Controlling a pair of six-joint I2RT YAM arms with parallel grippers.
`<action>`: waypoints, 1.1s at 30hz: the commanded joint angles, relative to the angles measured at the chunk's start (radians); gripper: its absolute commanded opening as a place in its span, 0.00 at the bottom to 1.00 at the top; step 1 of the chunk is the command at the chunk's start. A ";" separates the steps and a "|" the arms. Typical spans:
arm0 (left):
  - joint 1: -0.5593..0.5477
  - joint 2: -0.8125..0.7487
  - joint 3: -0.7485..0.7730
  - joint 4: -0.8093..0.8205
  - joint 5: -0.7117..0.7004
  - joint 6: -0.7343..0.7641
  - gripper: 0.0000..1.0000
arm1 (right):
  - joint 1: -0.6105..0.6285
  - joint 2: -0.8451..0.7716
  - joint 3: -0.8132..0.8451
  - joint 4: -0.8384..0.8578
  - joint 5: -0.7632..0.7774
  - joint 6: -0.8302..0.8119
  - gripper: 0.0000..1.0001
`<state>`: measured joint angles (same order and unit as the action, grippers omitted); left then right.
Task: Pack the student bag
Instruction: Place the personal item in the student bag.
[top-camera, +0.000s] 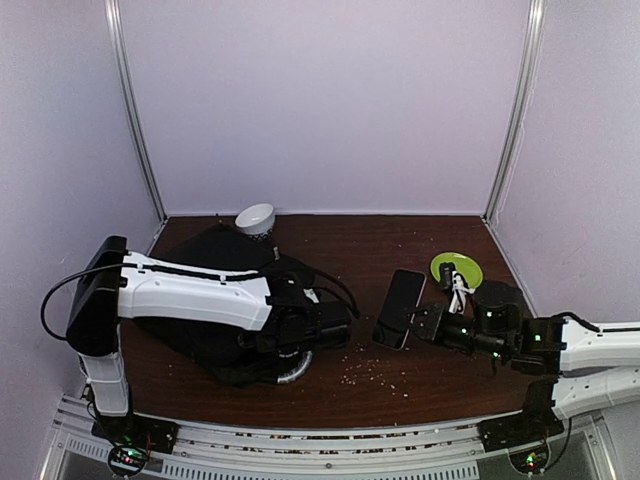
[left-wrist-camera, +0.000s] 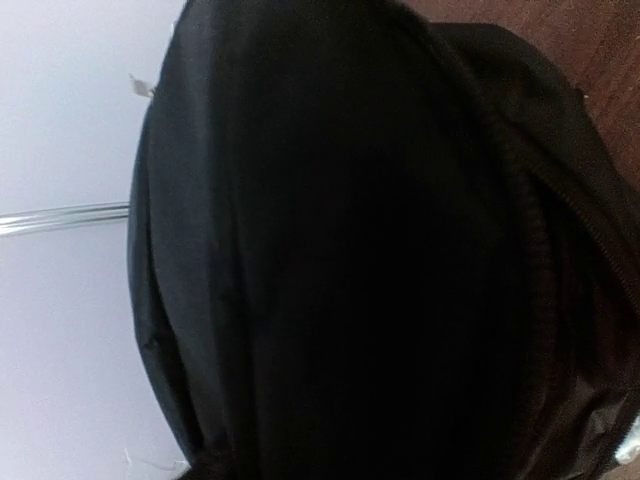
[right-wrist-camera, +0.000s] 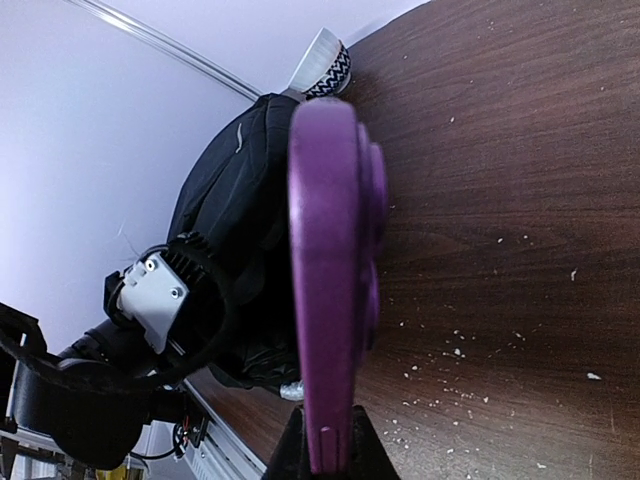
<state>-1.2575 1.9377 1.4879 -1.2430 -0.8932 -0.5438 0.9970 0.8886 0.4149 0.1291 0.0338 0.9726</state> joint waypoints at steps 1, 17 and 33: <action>0.026 -0.064 0.066 -0.035 -0.057 -0.025 0.23 | -0.003 0.036 0.006 0.146 -0.057 0.049 0.00; 0.076 -0.214 0.212 0.246 0.334 0.051 0.00 | 0.069 0.601 0.240 0.573 -0.283 0.339 0.00; 0.104 -0.362 0.051 0.291 0.421 -0.033 0.00 | 0.067 0.999 0.475 0.659 -0.322 0.395 0.00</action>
<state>-1.1553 1.6215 1.5391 -1.0683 -0.5377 -0.5529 1.0664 1.8362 0.8135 0.7086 -0.2783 1.3598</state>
